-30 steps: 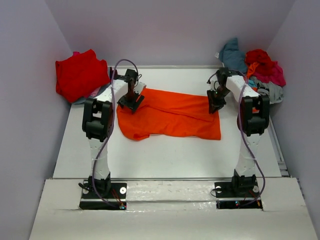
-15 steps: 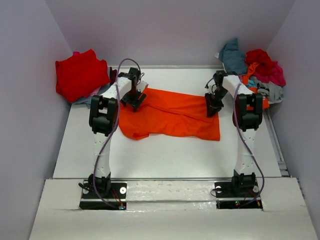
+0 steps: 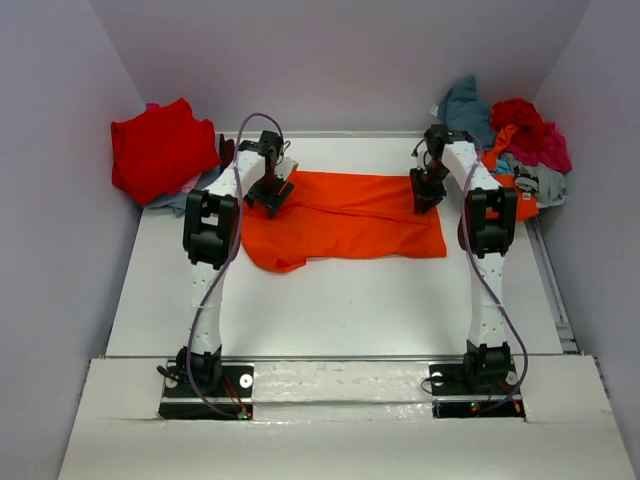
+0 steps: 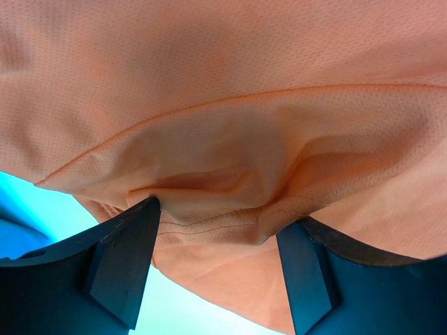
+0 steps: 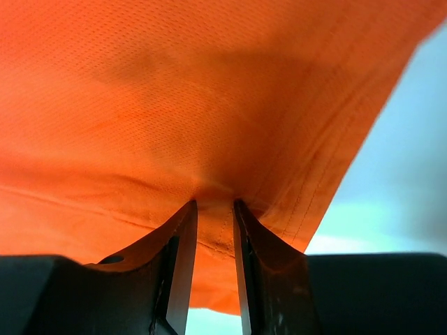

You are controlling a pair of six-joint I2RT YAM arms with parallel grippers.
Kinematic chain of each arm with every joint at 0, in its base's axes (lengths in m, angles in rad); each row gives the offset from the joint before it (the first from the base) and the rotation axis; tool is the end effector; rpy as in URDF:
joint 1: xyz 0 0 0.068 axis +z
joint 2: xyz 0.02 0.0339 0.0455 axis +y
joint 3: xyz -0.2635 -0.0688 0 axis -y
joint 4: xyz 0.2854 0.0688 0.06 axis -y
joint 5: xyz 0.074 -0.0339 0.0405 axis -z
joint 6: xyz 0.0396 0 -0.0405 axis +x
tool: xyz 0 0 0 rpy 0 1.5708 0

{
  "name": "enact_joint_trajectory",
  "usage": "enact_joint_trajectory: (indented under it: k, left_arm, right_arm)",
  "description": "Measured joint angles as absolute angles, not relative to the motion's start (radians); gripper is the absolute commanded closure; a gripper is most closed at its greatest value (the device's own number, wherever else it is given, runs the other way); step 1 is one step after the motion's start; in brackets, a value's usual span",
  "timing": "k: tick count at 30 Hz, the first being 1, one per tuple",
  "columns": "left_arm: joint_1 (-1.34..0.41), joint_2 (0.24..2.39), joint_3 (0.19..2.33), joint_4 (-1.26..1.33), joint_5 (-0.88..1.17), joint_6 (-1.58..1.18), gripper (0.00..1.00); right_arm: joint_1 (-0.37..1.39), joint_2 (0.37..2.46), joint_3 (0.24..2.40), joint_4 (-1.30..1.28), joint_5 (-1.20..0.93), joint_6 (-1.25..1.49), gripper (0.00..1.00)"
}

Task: Fold and stack the t-shirts
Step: Fold the tshirt

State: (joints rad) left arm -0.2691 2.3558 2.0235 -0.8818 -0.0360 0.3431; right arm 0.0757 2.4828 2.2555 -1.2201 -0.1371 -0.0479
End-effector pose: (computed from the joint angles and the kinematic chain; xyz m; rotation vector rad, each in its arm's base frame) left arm 0.5164 -0.1409 0.1571 0.8308 2.6589 0.0687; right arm 0.5319 0.0458 0.1566 -0.1988 3.0066 0.2094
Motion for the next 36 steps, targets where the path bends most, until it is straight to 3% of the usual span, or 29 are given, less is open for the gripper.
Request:
enact_joint_trajectory:
  k: [13, 18, 31, 36]
  left_arm:
    - [-0.270, 2.347, 2.007, -0.824, -0.020, 0.341, 0.22]
    - [-0.270, 2.299, 1.940, -0.787, -0.015, 0.334, 0.22]
    - [-0.276, 1.909, 1.674, -0.760, 0.006, 0.336, 0.22]
    - [-0.283, 1.798, 1.490, -0.742, 0.039, 0.342, 0.23]
  right_arm:
    - [0.058, 2.489, 2.283, -1.093, -0.072, -0.041, 0.65]
    - [0.057, 2.439, 2.230, -1.058, -0.079, -0.054, 0.61]
    - [0.052, 2.094, 2.027, -1.019, -0.112, -0.063, 0.60]
    - [0.052, 2.054, 1.827, -1.008, -0.129, -0.064, 0.60]
